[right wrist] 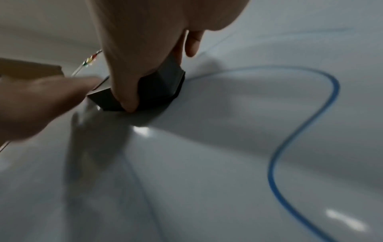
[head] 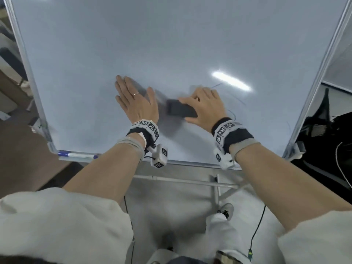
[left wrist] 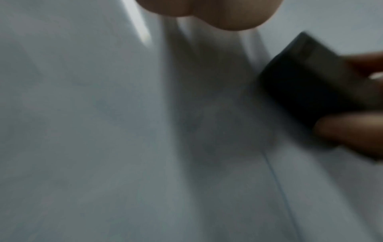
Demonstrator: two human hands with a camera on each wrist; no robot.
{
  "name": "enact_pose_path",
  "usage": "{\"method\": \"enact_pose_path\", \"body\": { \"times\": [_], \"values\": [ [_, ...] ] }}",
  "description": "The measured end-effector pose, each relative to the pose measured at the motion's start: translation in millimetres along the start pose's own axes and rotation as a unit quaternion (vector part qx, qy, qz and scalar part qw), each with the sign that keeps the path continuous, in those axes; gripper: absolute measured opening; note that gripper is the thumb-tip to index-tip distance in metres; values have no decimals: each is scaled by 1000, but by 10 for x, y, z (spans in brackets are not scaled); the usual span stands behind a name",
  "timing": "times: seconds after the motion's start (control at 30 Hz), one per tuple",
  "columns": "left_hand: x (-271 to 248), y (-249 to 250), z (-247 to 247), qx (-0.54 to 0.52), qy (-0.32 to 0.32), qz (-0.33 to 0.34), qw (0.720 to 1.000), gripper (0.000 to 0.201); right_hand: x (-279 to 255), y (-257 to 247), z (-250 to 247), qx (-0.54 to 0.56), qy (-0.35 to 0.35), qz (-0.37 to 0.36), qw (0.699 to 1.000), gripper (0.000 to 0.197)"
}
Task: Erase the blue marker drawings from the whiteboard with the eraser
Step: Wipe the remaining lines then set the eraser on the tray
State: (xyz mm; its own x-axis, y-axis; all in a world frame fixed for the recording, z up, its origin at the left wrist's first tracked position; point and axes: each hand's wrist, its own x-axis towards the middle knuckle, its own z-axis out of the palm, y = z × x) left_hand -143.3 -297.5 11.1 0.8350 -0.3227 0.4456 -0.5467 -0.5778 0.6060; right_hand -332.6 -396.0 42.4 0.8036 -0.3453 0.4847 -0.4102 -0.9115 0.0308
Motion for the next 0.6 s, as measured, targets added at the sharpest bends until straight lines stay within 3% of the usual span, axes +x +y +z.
{"method": "enact_pose_path", "body": {
  "times": [0.1, 0.17, 0.47, 0.53, 0.6],
  "values": [
    [-159, -90, 53, 2, -5, -3, 1000, 77, 140, 215, -192, -5, 117, 151, 982, 52],
    [-212, -102, 92, 5, 2, -2, 1000, 78, 73, 241, -170, 24, 166, 196, 966, 50],
    [-436, -40, 228, -36, 18, 19, 999, 84, -999, -199, 583, 44, -7, 17, 999, 66],
    [-436, 16, 222, -42, 21, 26, 999, 83, -978, -137, 497, 37, -3, 22, 999, 65],
    [-465, 76, 222, -44, 15, 41, 998, 83, -822, -12, 326, 36, 41, 92, 994, 61]
  ]
}}
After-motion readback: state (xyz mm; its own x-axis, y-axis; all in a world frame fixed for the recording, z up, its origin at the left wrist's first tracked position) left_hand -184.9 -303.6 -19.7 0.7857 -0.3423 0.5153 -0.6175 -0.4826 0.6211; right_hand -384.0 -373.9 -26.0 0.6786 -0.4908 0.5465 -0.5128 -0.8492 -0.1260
